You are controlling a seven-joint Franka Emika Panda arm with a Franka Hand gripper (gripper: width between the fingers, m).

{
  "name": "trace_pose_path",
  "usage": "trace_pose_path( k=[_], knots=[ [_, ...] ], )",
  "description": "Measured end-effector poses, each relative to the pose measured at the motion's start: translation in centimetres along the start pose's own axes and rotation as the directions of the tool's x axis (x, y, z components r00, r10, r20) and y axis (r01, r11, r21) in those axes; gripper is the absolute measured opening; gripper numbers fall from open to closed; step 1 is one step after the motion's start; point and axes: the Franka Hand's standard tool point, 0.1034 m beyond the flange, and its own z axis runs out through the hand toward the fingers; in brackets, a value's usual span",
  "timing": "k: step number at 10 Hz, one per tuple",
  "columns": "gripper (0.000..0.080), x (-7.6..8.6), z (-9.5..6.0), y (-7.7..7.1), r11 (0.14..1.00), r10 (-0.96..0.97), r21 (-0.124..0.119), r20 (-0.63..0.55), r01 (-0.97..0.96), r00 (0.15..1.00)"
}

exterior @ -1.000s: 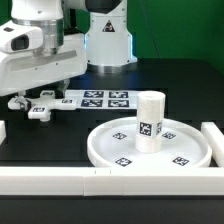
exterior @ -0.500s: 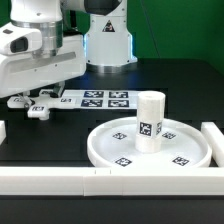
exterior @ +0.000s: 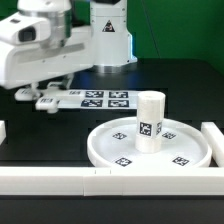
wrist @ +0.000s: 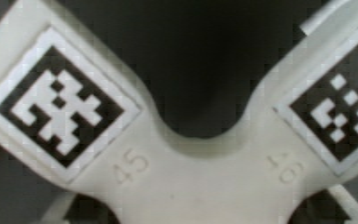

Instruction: Assemble round table

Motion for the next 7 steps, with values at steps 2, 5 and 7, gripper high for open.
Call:
trace_pose_path(
  k=[2, 5, 7],
  knots=[
    [0.0445, 3.9, -3.6, -1.9, 0.995, 0.096, 0.032, 0.021, -0.097, 0.995],
    [0.0445, 10.6, -8.1, -1.1, 0.991, 0.133, 0.022, 0.019, -0.133, 0.991],
    [0.0445, 10.6, -7.7, -1.1, 0.989, 0.146, 0.018, 0.015, -0.146, 0.989]
  ],
)
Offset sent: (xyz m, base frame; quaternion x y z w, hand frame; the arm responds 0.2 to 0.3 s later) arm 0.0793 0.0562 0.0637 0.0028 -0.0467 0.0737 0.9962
